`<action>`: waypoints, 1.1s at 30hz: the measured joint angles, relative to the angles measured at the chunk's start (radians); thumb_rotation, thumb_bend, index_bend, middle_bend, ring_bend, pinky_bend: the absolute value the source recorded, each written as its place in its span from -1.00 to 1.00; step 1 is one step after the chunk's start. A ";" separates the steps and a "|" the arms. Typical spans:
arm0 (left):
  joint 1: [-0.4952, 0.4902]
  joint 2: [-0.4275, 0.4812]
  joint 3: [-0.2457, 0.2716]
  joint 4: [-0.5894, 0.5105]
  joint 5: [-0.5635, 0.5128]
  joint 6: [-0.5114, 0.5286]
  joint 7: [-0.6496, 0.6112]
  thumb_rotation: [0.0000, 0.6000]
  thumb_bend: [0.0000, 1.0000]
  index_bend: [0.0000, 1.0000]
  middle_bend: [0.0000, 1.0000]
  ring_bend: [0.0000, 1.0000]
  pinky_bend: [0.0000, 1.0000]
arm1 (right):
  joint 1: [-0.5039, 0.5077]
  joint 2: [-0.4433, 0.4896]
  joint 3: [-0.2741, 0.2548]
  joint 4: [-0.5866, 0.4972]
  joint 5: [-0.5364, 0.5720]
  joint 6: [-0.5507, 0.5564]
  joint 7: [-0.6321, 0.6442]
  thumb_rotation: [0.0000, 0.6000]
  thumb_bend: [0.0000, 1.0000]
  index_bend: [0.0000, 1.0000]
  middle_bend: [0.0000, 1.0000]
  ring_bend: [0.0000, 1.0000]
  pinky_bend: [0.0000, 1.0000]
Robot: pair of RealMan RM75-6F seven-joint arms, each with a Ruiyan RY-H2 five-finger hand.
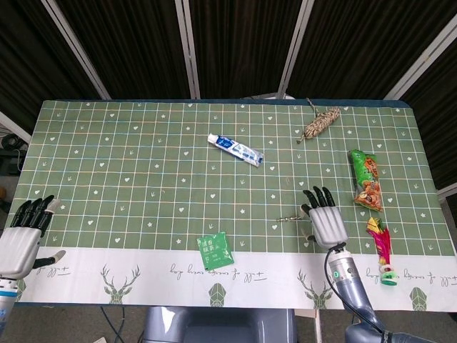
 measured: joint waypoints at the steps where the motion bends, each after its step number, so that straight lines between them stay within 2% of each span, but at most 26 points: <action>1: -0.001 0.000 0.000 0.000 -0.001 -0.002 -0.002 1.00 -0.92 -1.00 -1.00 -1.00 -1.00 | 0.005 -0.011 0.001 0.013 0.008 -0.005 -0.002 1.00 -0.52 -0.05 -0.75 -1.00 -0.98; 8: -0.003 0.003 0.000 -0.003 -0.002 -0.006 -0.006 1.00 -0.92 -1.00 -1.00 -1.00 -1.00 | 0.030 -0.069 -0.004 0.079 0.038 -0.027 0.004 1.00 -0.42 -0.01 -0.75 -1.00 -0.98; 14: -0.002 0.002 0.001 -0.003 -0.003 -0.003 -0.006 1.00 -0.92 -1.00 -1.00 -1.00 -1.00 | 0.043 -0.097 -0.013 0.109 0.043 -0.032 0.006 1.00 -0.42 -0.01 -0.75 -1.00 -0.98; 33: -0.003 0.001 -0.001 -0.006 -0.012 -0.008 -0.003 1.00 -0.92 -1.00 -1.00 -1.00 -1.00 | 0.113 -0.191 0.010 0.217 0.104 -0.088 0.005 1.00 -0.42 -0.01 -0.75 -1.00 -0.98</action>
